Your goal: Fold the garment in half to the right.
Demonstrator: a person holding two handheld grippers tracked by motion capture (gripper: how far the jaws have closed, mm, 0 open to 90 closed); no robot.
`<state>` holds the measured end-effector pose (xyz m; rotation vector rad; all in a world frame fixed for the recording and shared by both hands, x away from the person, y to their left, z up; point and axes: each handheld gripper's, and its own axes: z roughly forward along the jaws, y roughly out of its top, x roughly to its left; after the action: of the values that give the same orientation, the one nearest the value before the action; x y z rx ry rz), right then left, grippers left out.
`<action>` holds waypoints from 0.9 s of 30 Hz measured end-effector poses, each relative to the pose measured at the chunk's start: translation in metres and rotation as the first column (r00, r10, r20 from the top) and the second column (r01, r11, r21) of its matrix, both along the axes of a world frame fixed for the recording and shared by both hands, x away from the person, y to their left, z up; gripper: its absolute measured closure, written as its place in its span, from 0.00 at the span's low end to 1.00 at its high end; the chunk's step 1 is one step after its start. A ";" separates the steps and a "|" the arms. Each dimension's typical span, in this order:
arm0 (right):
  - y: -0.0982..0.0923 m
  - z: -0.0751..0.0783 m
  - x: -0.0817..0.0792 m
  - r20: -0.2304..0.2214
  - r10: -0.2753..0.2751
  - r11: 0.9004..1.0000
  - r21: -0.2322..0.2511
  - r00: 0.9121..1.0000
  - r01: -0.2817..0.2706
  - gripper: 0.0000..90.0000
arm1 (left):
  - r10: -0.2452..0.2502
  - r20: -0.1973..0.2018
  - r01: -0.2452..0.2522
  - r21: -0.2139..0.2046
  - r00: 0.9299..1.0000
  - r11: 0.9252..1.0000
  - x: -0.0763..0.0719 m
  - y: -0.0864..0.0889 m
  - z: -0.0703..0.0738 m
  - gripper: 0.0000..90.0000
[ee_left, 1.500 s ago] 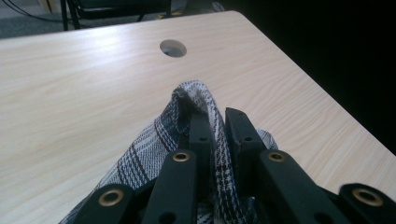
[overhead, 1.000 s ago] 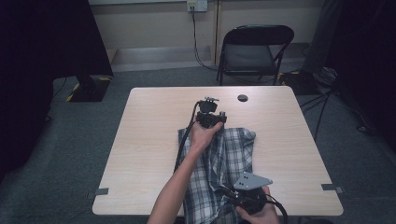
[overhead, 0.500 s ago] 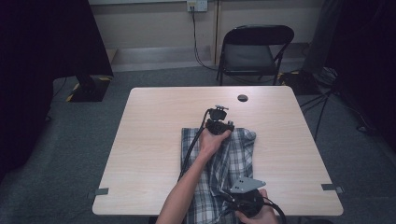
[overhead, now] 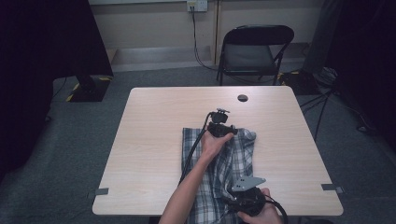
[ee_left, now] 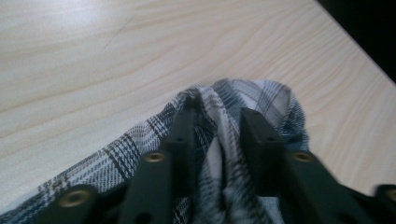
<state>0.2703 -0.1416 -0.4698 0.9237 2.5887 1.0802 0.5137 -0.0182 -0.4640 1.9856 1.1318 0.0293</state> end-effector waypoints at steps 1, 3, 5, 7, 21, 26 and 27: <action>-0.001 0.002 0.000 -0.006 -0.009 1.000 0.011 1.000 0.009 0.57 | 0.011 -0.003 -0.011 -0.019 1.000 1.000 0.000 0.003 0.003 0.60; -0.003 0.006 0.001 -0.013 -0.010 0.999 0.032 1.000 0.011 0.46 | 0.024 0.006 -0.024 -0.049 1.000 0.999 -0.001 0.010 0.008 0.47; -0.005 0.010 0.002 -0.026 -0.015 0.999 0.047 1.000 0.016 0.30 | 0.032 0.013 -0.031 -0.061 0.999 0.998 -0.003 0.016 0.012 0.40; -0.008 0.014 0.003 -0.028 -0.020 0.997 0.073 0.999 0.022 0.23 | 0.034 0.026 -0.032 -0.082 0.999 0.996 -0.005 0.024 0.017 0.35; -0.021 0.039 0.028 0.035 -0.127 0.977 0.174 0.991 0.119 0.17 | 0.085 0.147 -0.075 -0.072 0.986 0.995 -0.037 0.098 0.043 0.51; -0.022 0.042 0.063 0.052 -0.207 0.964 0.181 0.977 0.194 0.19 | 0.126 0.170 -0.115 -0.073 0.977 0.991 -0.047 0.128 0.043 0.58; -0.022 0.043 0.071 0.061 -0.226 0.960 0.181 0.972 0.212 0.21 | 0.136 0.175 -0.125 -0.072 0.975 0.990 -0.049 0.132 0.042 0.60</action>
<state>0.3416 -0.1635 -0.4268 1.1488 2.2896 1.2649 0.4651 0.1142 -0.4215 1.8129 1.1299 0.2354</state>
